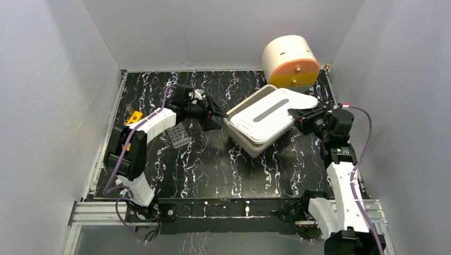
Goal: Organize the chemistry lab equipment
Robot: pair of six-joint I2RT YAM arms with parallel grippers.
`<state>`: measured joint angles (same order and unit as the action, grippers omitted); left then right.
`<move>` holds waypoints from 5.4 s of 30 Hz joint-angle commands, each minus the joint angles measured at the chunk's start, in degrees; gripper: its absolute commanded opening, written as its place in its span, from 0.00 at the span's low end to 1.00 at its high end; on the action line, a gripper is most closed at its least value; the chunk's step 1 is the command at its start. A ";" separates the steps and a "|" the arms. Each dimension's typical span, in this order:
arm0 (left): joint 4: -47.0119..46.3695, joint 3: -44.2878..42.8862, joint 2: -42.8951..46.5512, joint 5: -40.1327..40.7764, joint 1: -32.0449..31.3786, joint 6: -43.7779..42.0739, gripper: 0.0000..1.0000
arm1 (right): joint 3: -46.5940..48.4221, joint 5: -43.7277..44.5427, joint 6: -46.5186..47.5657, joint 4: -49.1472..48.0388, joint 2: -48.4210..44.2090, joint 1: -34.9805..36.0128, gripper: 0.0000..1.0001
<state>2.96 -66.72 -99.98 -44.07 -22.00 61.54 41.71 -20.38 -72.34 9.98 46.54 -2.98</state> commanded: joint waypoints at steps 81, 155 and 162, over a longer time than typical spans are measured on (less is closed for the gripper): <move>13.21 -9.89 2.03 1.16 0.73 -22.85 0.96 | 13.69 6.07 14.43 25.06 16.32 -0.18 0.40; 22.41 -16.62 -3.82 10.42 -1.56 -21.43 0.42 | 15.97 1.19 24.42 21.26 25.51 -0.09 0.47; 24.04 -16.63 -4.49 12.40 -1.57 -22.46 0.48 | 16.75 4.20 28.12 23.76 27.78 -0.09 0.51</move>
<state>23.68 -82.24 -103.68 -34.65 -23.44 40.80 55.86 -17.96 -47.70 32.75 73.41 -3.25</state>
